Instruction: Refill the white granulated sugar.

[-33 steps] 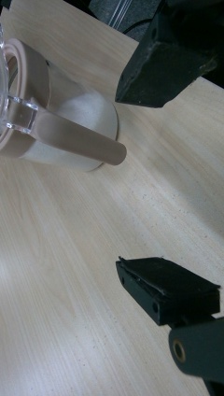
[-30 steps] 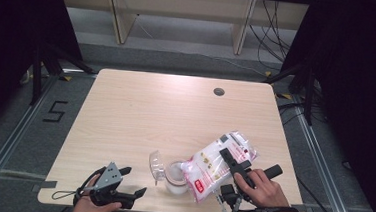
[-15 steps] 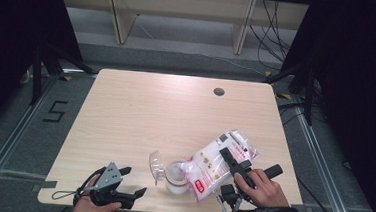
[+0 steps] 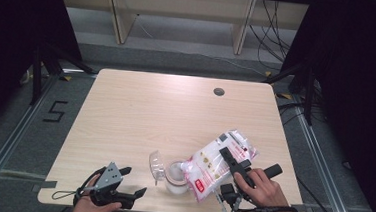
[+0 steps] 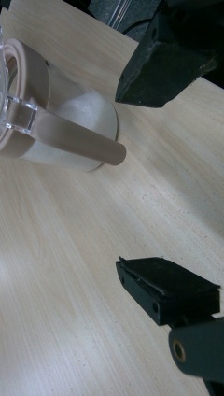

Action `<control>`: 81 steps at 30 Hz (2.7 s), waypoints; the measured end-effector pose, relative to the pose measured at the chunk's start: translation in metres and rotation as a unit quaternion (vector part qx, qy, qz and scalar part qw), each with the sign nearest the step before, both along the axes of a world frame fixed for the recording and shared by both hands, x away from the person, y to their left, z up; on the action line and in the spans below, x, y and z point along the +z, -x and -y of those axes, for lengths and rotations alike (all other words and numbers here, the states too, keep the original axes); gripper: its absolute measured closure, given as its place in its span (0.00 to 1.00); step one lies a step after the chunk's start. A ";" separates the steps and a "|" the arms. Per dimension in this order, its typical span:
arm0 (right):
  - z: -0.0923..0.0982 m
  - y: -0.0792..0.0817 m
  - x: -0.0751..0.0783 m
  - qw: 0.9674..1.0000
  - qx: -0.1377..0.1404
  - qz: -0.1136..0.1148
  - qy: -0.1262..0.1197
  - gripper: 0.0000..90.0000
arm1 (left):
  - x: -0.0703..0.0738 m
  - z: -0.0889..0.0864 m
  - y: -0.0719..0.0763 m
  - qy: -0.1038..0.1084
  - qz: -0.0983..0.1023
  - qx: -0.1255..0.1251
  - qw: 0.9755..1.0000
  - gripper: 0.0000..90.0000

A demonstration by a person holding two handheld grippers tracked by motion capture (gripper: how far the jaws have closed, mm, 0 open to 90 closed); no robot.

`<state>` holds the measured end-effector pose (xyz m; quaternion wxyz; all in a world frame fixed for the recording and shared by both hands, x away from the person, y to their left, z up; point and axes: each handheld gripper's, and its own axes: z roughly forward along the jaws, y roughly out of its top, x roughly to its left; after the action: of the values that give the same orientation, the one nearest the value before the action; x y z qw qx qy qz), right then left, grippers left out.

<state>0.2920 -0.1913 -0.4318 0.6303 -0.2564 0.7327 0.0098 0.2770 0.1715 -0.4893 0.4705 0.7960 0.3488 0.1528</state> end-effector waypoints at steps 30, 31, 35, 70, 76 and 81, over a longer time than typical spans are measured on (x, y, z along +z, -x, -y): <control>0.000 -0.002 0.002 1.000 0.003 0.003 0.006 0.75 | 0.000 0.000 0.000 0.001 -0.001 -0.002 1.000 0.18; 0.001 -0.001 0.001 1.000 0.000 0.002 0.003 0.75 | 0.000 0.000 -0.001 0.000 0.001 -0.004 1.000 0.18; -0.001 -0.003 0.002 1.000 0.010 0.007 0.011 0.75 | 0.000 -0.001 -0.001 -0.006 0.007 -0.009 1.000 0.18; 0.015 -0.009 -0.005 0.992 0.018 -0.097 -0.081 0.79 | 0.001 -0.001 0.000 -0.002 0.002 -0.002 1.000 0.18; 0.018 -0.009 -0.006 0.983 0.036 -0.136 -0.122 0.80 | 0.001 0.000 0.000 0.003 0.002 -0.002 1.000 0.18; 0.022 -0.008 -0.012 0.972 0.028 -0.169 -0.164 0.80 | 0.002 -0.003 -0.001 -0.008 0.010 -0.011 1.000 0.18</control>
<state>0.2995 -0.2137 -0.4434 0.5303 -0.1646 0.8096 0.1903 0.2781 0.1741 -0.4876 0.4691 0.8020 0.3340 0.1587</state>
